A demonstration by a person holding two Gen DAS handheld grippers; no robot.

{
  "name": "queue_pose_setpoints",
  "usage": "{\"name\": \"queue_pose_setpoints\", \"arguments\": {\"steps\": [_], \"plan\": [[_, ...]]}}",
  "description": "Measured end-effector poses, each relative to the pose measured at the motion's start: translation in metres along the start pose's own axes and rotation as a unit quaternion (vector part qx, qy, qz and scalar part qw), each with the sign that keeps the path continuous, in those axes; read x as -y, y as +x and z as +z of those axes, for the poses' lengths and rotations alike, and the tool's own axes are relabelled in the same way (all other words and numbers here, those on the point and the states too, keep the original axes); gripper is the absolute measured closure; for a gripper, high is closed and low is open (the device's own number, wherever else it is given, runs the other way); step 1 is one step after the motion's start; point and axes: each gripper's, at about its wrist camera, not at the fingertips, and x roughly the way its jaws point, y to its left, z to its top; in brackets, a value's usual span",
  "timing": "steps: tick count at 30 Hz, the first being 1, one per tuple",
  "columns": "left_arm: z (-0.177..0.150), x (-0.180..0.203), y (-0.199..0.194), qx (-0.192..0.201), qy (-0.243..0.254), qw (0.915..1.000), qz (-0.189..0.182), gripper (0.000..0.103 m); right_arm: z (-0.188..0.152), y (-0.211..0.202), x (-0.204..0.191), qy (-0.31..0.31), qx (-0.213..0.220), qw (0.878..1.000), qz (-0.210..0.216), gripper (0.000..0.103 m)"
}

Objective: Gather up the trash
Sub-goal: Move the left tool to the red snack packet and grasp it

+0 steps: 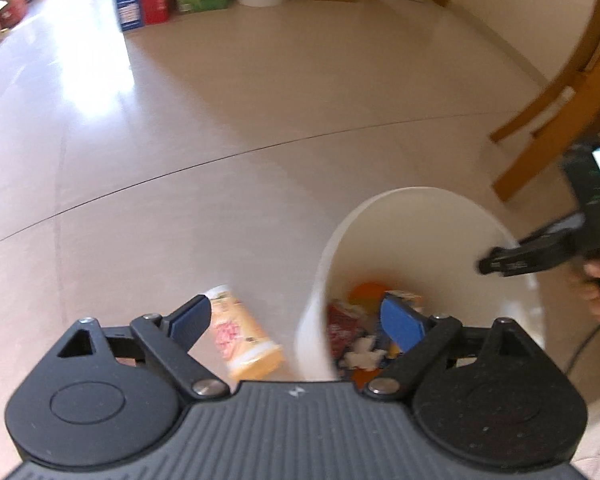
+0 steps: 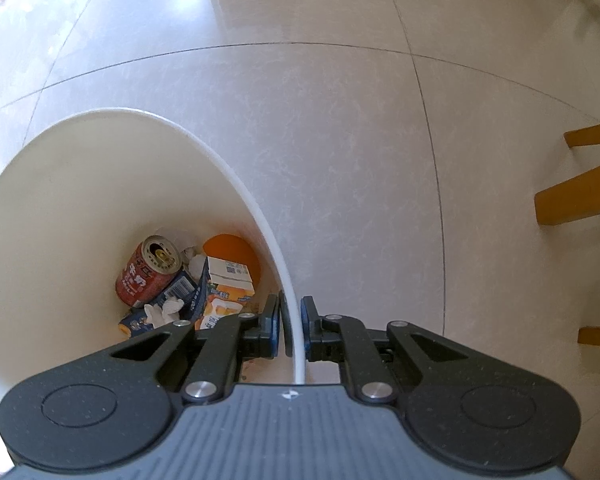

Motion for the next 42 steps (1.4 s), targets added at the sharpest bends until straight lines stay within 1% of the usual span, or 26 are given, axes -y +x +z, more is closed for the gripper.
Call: {"name": "queue_pose_setpoints", "arguments": {"steps": [5, 8, 11, 13, 15, 18, 20, 22, 24, 26, 29, 32, 35, 38, 42], "plan": [[-0.016, -0.040, 0.012, -0.011, -0.034, 0.9987, 0.035, 0.009, 0.000, 0.000, 0.001, 0.003, 0.000, 1.000, 0.002, 0.090], [-0.027, -0.062, 0.026, -0.023, -0.051, 0.9968, 0.057, 0.009, 0.000, 0.000, 0.000, 0.003, 0.000, 1.000, 0.000, 0.090], [-0.038, -0.083, 0.044, -0.033, -0.074, 0.9943, 0.068, 0.008, 0.000, 0.000, 0.001, 0.005, 0.001, 1.000, 0.001, 0.090], [-0.046, -0.098, 0.059, -0.039, -0.093, 0.9917, 0.080, 0.008, 0.000, -0.001, 0.001, 0.002, 0.001, 1.000, 0.000, 0.090], [-0.055, -0.116, 0.076, -0.042, -0.115, 0.9876, 0.099, 0.008, 0.000, 0.000, 0.000, 0.002, 0.001, 1.000, -0.002, 0.090], [-0.068, -0.145, 0.103, -0.050, -0.156, 0.9789, 0.122, 0.008, -0.001, 0.000, -0.001, 0.000, 0.003, 1.000, -0.005, 0.090], [-0.078, -0.167, 0.122, -0.057, -0.191, 0.9709, 0.133, 0.008, -0.001, 0.000, -0.002, -0.002, 0.004, 1.000, -0.006, 0.090], [-0.089, -0.181, 0.140, -0.066, -0.223, 0.9637, 0.131, 0.008, -0.001, 0.000, -0.003, -0.002, 0.004, 1.000, -0.007, 0.090], [-0.099, -0.197, 0.159, -0.077, -0.263, 0.9535, 0.125, 0.008, -0.001, 0.000, -0.003, -0.002, 0.004, 1.000, -0.008, 0.090], [-0.106, -0.210, 0.175, -0.077, -0.305, 0.9413, 0.123, 0.008, -0.002, 0.000, -0.003, -0.002, 0.004, 1.000, -0.008, 0.090], [-0.112, -0.225, 0.196, -0.074, -0.367, 0.9195, 0.120, 0.008, -0.002, -0.001, -0.004, -0.004, 0.005, 1.000, -0.010, 0.090], [-0.114, -0.236, 0.208, -0.065, -0.415, 0.8975, 0.135, 0.008, -0.002, -0.001, -0.006, -0.007, 0.009, 1.000, -0.013, 0.089], [-0.116, -0.244, 0.218, -0.058, -0.450, 0.8793, 0.143, 0.009, -0.003, -0.002, -0.007, -0.011, 0.011, 1.000, -0.015, 0.089], [-0.115, -0.248, 0.231, -0.064, -0.465, 0.8702, 0.150, 0.009, -0.003, -0.002, -0.007, -0.011, 0.012, 1.000, -0.015, 0.089], [-0.112, -0.252, 0.246, -0.071, -0.464, 0.8651, 0.176, 0.009, -0.004, -0.002, -0.006, -0.011, 0.013, 1.000, -0.015, 0.089]]}}
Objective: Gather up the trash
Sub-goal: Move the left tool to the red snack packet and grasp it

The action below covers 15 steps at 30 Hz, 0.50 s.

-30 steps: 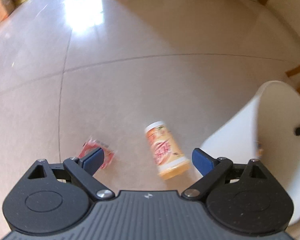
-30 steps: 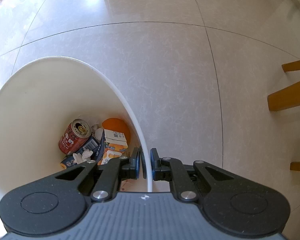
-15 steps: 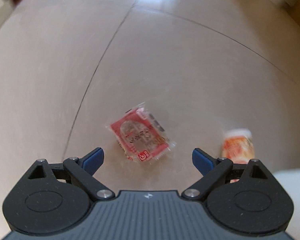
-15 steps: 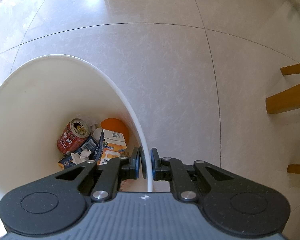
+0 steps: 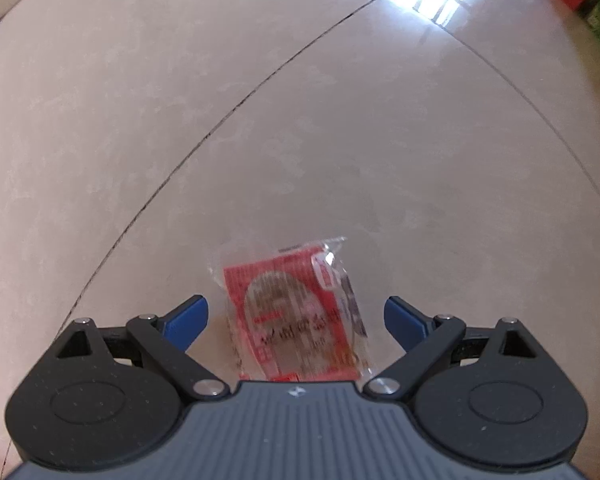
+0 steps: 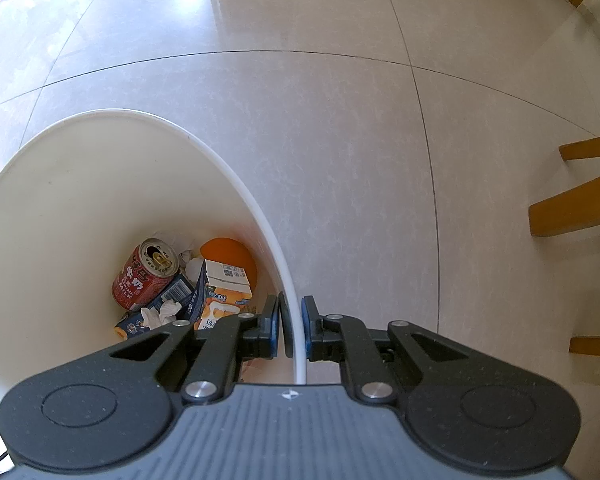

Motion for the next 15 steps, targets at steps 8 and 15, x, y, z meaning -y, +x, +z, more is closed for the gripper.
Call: {"name": "queue_pose_setpoints", "arguments": {"steps": [8, 15], "plan": [[-0.002, 0.005, 0.008, -0.008, 0.053, 0.9974, 0.048, 0.008, 0.002, 0.000, -0.001, -0.002, 0.002, 1.000, -0.002, 0.089], [0.003, -0.005, 0.001, 0.000, 0.047, 0.9986, 0.024, 0.034, 0.000, 0.001, -0.002, -0.003, 0.004, 1.000, -0.004, 0.089]]}}
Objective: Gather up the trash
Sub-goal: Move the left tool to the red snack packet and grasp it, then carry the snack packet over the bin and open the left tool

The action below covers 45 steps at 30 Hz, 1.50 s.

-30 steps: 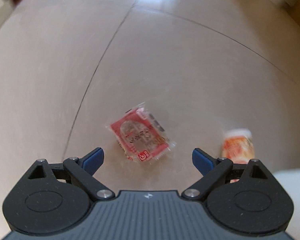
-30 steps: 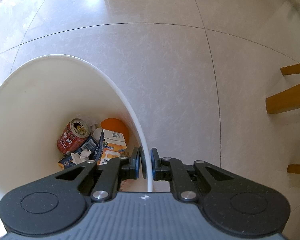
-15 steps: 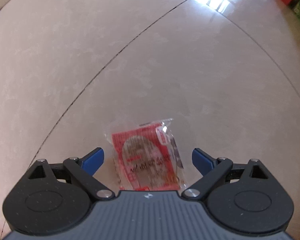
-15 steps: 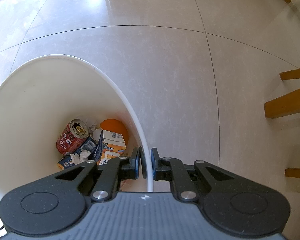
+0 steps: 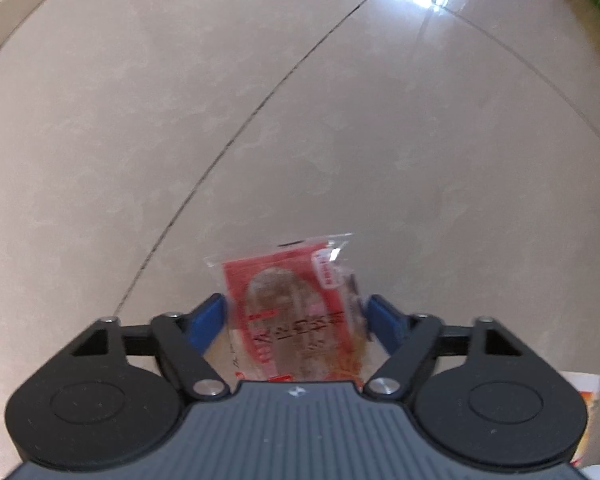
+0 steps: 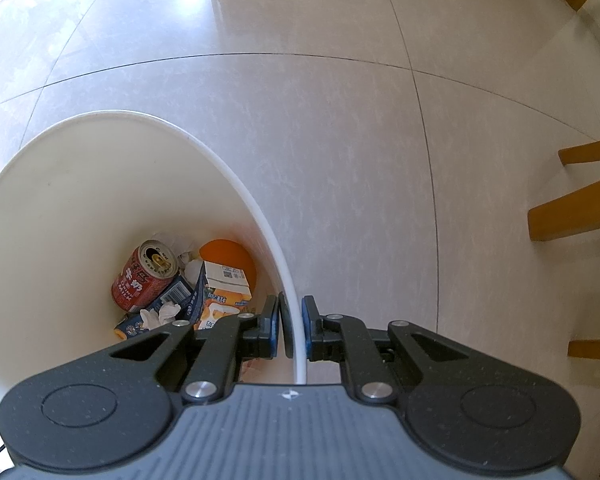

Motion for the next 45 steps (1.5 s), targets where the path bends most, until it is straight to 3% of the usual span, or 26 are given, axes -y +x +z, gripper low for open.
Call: {"name": "queue_pose_setpoints", "arguments": {"steps": [3, 11, 19, 22, 28, 31, 36, 41, 44, 45], "plan": [[0.001, 0.002, -0.004, -0.001, 0.017, 0.9998, -0.003, 0.045, 0.000, 0.000, 0.000, 0.001, 0.000, 1.000, 0.000, 0.089], [0.006, 0.008, -0.014, -0.007, 0.072, 0.9973, -0.009, 0.055, 0.001, 0.001, 0.000, 0.003, -0.002, 1.000, 0.000, 0.089], [-0.004, 0.024, -0.066, -0.008, 0.166, 0.9858, -0.024, 0.056, 0.002, 0.001, 0.000, 0.004, -0.004, 1.000, 0.000, 0.089], [-0.009, 0.032, -0.102, -0.005, 0.211, 0.9768, -0.034, 0.056, 0.002, 0.001, -0.001, 0.001, -0.003, 1.000, -0.003, 0.089], [-0.032, 0.068, -0.200, 0.013, 0.315, 0.9457, -0.078, 0.056, 0.001, 0.001, 0.000, 0.002, -0.003, 1.000, -0.002, 0.089], [-0.046, 0.091, -0.248, 0.021, 0.361, 0.9247, -0.117, 0.055, 0.001, 0.001, 0.001, 0.001, -0.004, 1.000, -0.001, 0.089], [-0.079, 0.139, -0.326, 0.040, 0.431, 0.8820, -0.187, 0.055, 0.001, 0.001, -0.002, -0.004, -0.002, 1.000, -0.005, 0.089], [-0.116, 0.176, -0.367, 0.040, 0.473, 0.8451, -0.245, 0.053, 0.000, 0.002, 0.000, 0.001, -0.003, 1.000, 0.000, 0.089], [-0.137, 0.190, -0.366, 0.025, 0.494, 0.8318, -0.252, 0.050, 0.000, 0.001, 0.001, 0.003, -0.003, 1.000, 0.002, 0.089], [-0.140, 0.194, -0.364, 0.022, 0.500, 0.8287, -0.251, 0.040, 0.000, 0.001, 0.001, 0.004, -0.003, 1.000, 0.002, 0.089]]}}
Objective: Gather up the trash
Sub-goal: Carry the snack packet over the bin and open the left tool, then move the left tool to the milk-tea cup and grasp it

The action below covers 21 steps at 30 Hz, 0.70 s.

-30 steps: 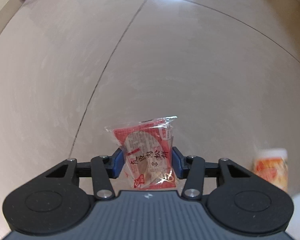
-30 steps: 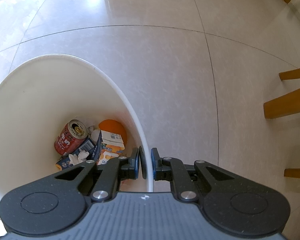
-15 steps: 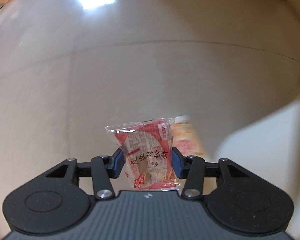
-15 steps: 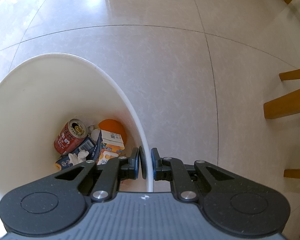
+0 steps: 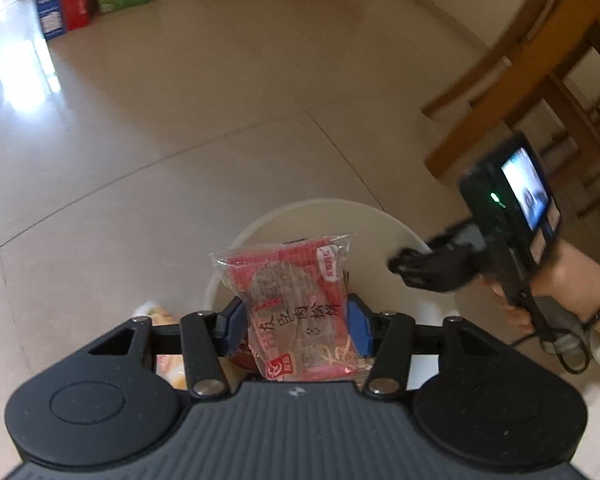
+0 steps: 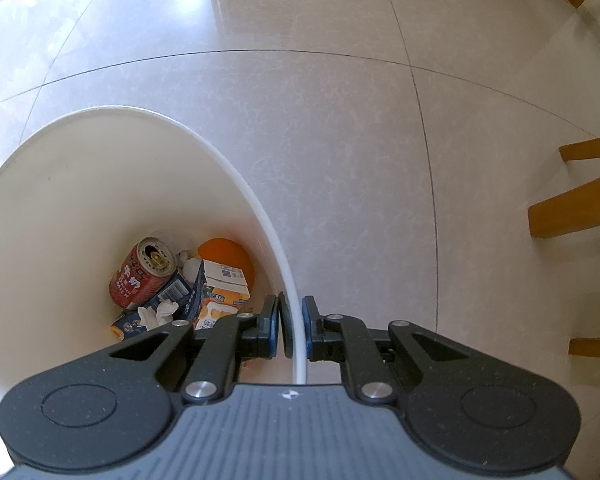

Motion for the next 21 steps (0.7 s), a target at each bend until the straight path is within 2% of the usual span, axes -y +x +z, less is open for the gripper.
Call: {"name": "queue_pose_setpoints", "arguments": {"steps": [2, 6, 10, 16, 21], "plan": [[-0.001, 0.006, 0.008, -0.012, 0.011, 0.9999, -0.001, 0.022, 0.000, 0.000, 0.000, -0.001, 0.000, 1.000, 0.000, 0.089], [-0.005, 0.013, 0.004, 0.005, 0.014, 0.9999, 0.009, 0.020, 0.000, 0.000, 0.000, -0.001, 0.001, 1.000, 0.000, 0.089], [-0.004, 0.004, -0.003, 0.019, -0.006, 0.9997, 0.014, 0.018, 0.000, 0.000, 0.000, -0.002, 0.001, 1.000, -0.001, 0.089], [-0.011, -0.024, -0.012, 0.042, -0.025, 0.9978, 0.046, 0.014, -0.001, 0.001, -0.002, -0.003, 0.002, 1.000, -0.003, 0.089], [-0.017, -0.064, -0.003, 0.045, -0.084, 0.9929, 0.072, 0.012, -0.001, 0.001, -0.002, -0.005, 0.003, 1.000, -0.002, 0.089]]}}
